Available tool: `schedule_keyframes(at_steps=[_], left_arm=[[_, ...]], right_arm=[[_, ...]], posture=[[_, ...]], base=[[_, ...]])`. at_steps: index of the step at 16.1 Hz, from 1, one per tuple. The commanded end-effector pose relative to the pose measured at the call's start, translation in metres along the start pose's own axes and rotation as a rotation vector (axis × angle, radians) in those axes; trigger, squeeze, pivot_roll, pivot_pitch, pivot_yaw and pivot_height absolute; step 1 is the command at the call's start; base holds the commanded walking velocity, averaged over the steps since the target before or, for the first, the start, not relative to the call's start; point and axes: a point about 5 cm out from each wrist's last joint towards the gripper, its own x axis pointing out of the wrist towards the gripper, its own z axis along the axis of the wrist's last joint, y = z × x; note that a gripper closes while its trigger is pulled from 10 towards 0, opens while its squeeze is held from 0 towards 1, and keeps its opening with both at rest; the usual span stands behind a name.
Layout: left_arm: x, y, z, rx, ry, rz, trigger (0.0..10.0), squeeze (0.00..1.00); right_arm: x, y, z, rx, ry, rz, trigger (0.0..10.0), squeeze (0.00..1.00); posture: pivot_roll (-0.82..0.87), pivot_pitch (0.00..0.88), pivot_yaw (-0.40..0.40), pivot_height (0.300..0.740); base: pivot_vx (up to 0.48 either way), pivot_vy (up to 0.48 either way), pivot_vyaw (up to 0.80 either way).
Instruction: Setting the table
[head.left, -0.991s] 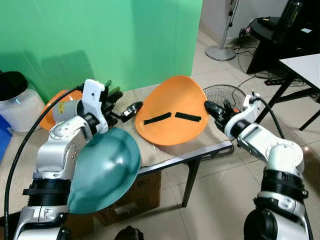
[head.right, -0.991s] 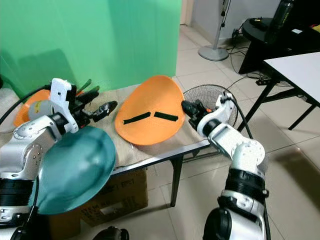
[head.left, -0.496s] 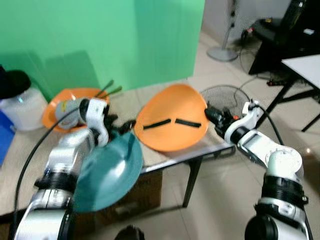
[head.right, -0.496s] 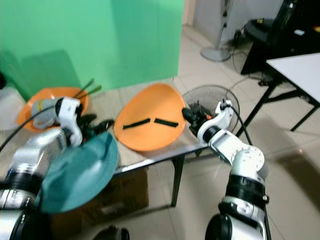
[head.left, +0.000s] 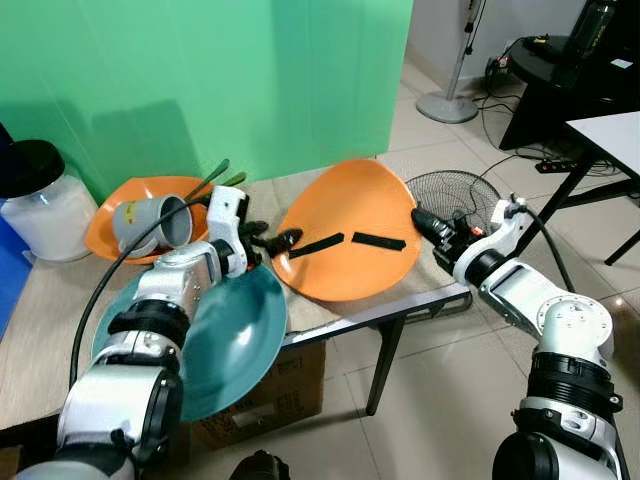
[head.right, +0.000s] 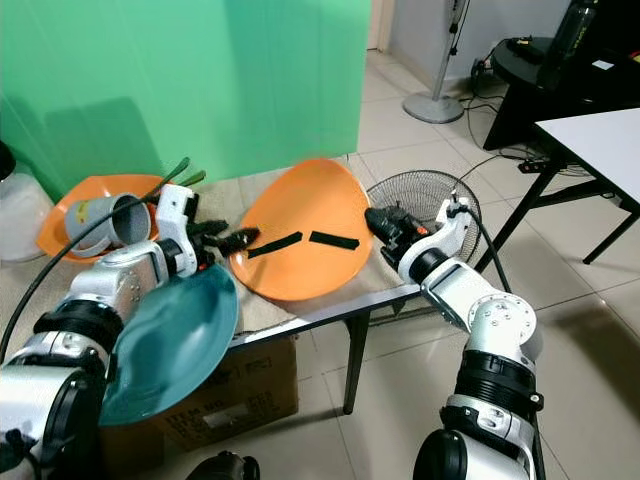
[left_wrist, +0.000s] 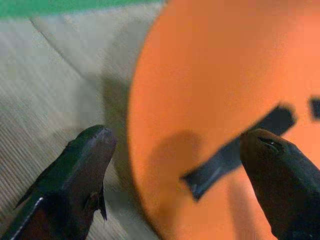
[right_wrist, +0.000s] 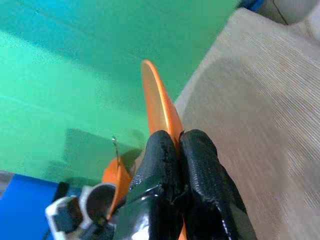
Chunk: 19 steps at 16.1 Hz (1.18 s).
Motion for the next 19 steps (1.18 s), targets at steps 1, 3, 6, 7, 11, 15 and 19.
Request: schedule_keyframes(at_steps=[1,3,6,7,11,15,19], left_arm=[[0.002,-0.002,0.004,-0.007,0.015,-0.021,10.0,0.0],[0.004,-0.006,0.011,-0.117,-0.005,-0.088,10.0,0.0],[0.007,-0.013,0.014,-0.187,-0.02,-0.161,10.0,0.0],[0.008,-0.015,0.017,-0.207,-0.04,-0.18,10.0,0.0],[0.004,-0.018,0.043,-0.372,-0.209,-0.307,3.4,0.0],[-0.01,-0.015,0.045,-0.434,-0.272,-0.444,0.0,0.0],[-0.021,-0.018,0.038,-0.399,-0.205,-0.545,0.0,0.0]], right_arm=[[-0.002,0.011,0.005,0.0,-0.027,0.083,0.0,0.0],[-0.002,0.011,0.008,0.031,-0.049,0.095,0.0,0.0],[-0.001,0.014,0.01,0.047,-0.056,0.12,0.0,0.0],[-0.001,0.015,0.009,0.046,-0.054,0.122,0.0,0.0],[0.0,0.017,0.012,0.059,-0.06,0.132,0.0,0.0],[-0.003,0.016,0.02,0.065,-0.073,0.143,0.0,0.0],[0.0,0.02,0.019,0.074,-0.064,0.162,0.0,0.0]], posture=[[0.04,0.0,0.046,0.74],[0.04,0.0,0.043,0.74],[0.04,0.0,0.043,0.74],[0.04,0.0,0.041,0.74],[0.04,0.0,0.043,0.74],[0.04,0.0,0.04,0.74],[0.05,0.0,0.033,0.74]], base=[[0.0,0.0,0.0],[0.0,0.0,0.0],[0.0,0.0,0.0],[0.0,0.0,0.0],[0.0,0.0,0.0],[0.0,0.0,0.0],[0.0,0.0,0.0]])
